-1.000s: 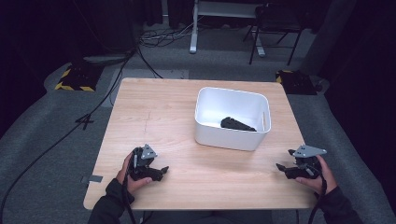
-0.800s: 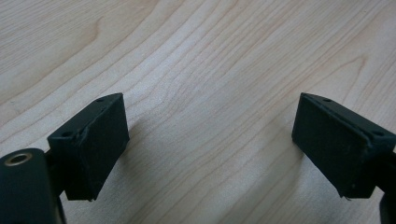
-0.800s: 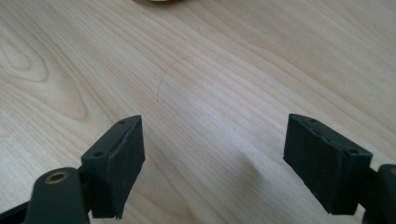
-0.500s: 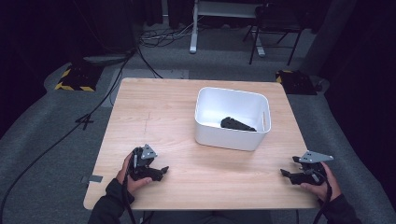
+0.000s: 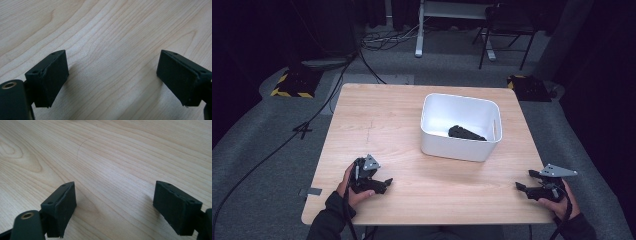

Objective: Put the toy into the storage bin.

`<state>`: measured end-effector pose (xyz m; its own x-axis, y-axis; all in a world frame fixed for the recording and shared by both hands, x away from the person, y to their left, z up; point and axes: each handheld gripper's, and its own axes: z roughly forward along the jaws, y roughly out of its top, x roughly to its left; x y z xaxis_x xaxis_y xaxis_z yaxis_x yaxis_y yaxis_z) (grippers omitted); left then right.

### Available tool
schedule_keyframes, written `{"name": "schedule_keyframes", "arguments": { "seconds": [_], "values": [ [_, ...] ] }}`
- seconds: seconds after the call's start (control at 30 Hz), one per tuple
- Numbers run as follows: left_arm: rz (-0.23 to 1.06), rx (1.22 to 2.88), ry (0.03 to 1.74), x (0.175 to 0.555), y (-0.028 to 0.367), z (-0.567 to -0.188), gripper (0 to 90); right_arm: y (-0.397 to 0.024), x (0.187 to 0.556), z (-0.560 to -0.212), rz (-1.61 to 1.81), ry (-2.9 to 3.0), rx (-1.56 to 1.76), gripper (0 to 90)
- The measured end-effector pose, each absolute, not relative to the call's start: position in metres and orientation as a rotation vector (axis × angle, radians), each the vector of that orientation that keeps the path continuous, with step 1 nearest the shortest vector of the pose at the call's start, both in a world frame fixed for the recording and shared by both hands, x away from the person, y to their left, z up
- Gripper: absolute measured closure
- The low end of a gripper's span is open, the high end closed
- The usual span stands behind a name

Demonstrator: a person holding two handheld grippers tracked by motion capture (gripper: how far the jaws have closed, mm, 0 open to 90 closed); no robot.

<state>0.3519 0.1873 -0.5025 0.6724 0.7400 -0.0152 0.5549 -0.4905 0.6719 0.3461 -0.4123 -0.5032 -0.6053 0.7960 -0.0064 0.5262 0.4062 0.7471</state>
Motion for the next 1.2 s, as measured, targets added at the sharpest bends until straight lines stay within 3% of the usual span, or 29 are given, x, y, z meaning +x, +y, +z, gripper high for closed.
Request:
{"name": "schedule_keyframes", "arguments": {
  "seconds": [1.2],
  "values": [
    [0.364,2.223,0.995,0.3519,0.1870,-0.5026,10.6,-0.4117,0.3458,-0.5034,1.028,2.298,1.149,18.8]
  ]
}}
